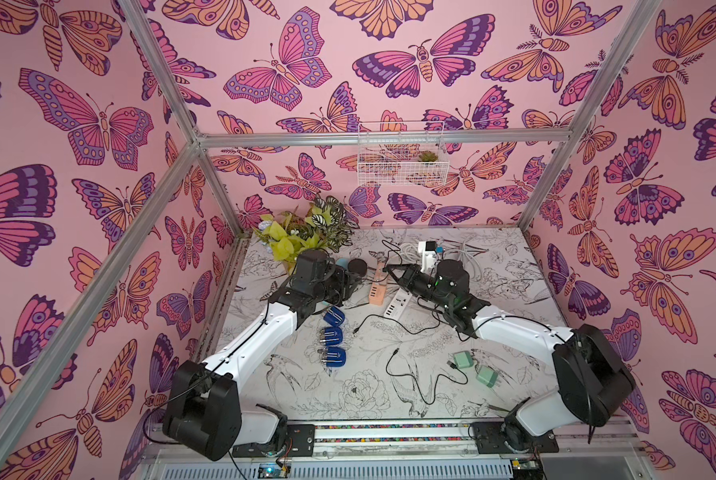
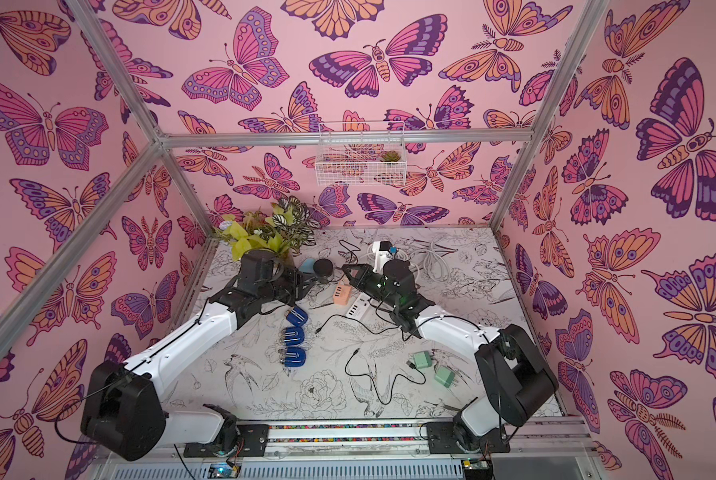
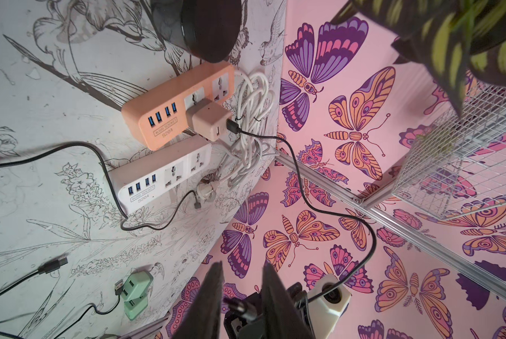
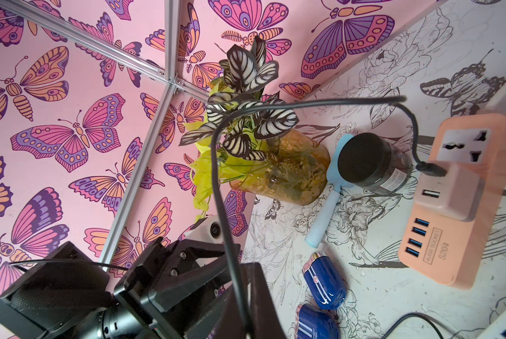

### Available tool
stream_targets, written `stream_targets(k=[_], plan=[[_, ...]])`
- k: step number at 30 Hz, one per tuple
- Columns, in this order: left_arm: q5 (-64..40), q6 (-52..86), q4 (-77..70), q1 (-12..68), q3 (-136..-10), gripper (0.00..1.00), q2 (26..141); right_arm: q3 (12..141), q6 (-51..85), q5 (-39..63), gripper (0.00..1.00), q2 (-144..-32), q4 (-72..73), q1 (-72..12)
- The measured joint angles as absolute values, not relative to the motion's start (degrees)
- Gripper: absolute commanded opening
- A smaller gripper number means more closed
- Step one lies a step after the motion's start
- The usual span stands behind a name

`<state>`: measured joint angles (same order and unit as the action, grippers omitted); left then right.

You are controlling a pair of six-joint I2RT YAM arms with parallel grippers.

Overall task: Charge the electric shaver
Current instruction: Pick up the charging cable from the center of the board.

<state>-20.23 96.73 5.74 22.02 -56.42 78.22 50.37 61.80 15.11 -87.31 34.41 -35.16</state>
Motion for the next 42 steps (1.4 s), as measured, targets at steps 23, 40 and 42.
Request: stream_targets(k=[23,40,42], plan=[[-20.6,96.1,-2.0,21.4,-53.9,0.00,78.5,50.3,69.8,17.5,0.51,-84.9,27.2,-34.4],[-24.7,92.4,-17.7,21.8,-50.2,0.00,78.5,55.9,105.2,28.1,0.43,-89.6,26.0,-36.7],[-25.0,92.3,-18.2,22.0,-50.2,0.00,78.5,55.9,106.7,27.9,0.37,-90.8,27.8,-36.7]])
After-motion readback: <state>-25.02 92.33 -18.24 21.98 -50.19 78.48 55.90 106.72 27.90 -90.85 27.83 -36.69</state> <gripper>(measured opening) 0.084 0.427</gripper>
